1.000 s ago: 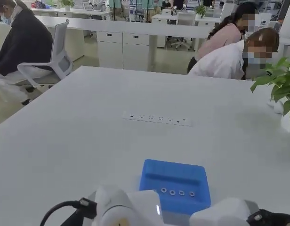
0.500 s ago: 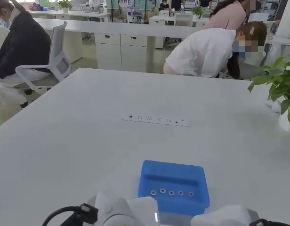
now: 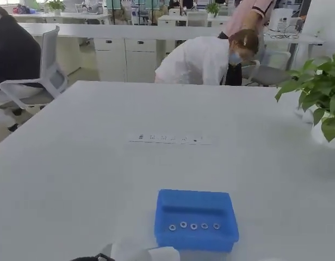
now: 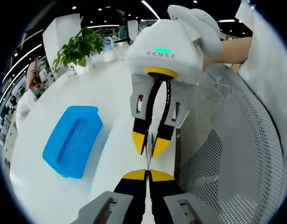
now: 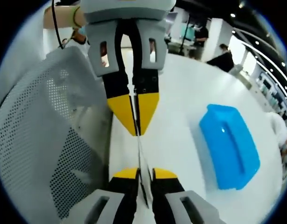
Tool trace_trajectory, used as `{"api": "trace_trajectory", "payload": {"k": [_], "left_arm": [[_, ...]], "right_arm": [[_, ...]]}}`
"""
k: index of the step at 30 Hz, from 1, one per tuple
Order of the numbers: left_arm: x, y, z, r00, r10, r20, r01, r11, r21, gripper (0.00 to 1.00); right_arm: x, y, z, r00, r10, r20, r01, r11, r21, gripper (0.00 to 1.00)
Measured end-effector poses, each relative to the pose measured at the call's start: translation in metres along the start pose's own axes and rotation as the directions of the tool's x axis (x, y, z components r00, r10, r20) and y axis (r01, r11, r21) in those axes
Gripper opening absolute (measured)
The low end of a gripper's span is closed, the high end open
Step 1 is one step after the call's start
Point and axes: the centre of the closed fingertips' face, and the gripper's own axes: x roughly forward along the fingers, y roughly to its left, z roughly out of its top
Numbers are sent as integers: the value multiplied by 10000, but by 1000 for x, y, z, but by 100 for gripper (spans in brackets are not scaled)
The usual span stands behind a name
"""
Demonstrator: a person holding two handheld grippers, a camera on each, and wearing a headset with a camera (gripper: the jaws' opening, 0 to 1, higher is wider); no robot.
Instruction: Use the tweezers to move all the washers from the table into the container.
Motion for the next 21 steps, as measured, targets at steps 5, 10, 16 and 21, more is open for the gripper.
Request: {"api": "trace_trajectory", "payload": {"k": [5,10,16,21], "left_arm": [[1,2,-5,9993,-170,-324,161,9995,-265,0],[2,4,-11,9972,-309,-675,292,9992,-259,0],[8,3,-20,9943,-505,-936,455,9975,-545,0],[13,4,-34,9876,-630,-1436,541,9964,-652,0]], "right_arm": [[0,1,9,9943,-153,1059,47,9950,997,16],[-11,2,8,9901,-196,1393,3,9905,1373,24],[-37,0,4,9748,-758,2100,280,9747,2218,36],[-67,-14,-1,9454,-1880,2661,883,9340,3462,39]]}}
